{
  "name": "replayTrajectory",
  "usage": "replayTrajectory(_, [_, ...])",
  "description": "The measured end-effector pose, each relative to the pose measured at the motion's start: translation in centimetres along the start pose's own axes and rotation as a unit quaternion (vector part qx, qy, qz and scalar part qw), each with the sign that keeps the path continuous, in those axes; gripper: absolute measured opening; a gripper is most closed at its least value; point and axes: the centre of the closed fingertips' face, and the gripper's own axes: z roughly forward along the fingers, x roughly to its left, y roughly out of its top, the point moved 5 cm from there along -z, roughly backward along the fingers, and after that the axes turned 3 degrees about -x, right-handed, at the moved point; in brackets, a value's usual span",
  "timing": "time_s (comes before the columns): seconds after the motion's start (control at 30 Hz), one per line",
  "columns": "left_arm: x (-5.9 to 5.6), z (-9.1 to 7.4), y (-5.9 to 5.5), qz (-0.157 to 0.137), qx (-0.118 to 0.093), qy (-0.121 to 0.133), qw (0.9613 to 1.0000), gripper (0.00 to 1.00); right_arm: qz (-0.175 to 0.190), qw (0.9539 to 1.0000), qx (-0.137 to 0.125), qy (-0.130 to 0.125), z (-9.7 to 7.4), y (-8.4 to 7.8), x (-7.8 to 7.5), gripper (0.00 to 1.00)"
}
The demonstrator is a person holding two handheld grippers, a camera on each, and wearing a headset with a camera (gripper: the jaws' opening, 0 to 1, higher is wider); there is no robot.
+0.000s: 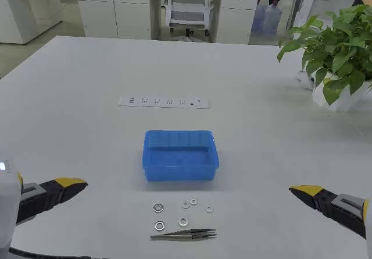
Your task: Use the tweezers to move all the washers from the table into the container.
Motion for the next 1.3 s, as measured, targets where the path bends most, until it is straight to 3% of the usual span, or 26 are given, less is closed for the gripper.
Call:
replayTrajectory(0.4, [-0.4,-0.3,-1.1,-0.007,0.017,0.008,0.9998,0.99,0.0,0.9998,-0.005,0.017,1.0,0.4,0.2,0.95])
replayTrajectory(0.97, [-0.2,-0.3,-0.4,-0.003,0.017,0.011,0.9998,0.99,-0.001,0.9995,-0.009,0.029,1.3,0.6,0.5,0.96])
replayTrajectory(1.3, [-0.2,-0.3,-0.6,-0.003,0.022,0.008,0.9997,0.99,-0.002,0.9996,-0.006,0.029,1.4,0.6,0.3,0.96])
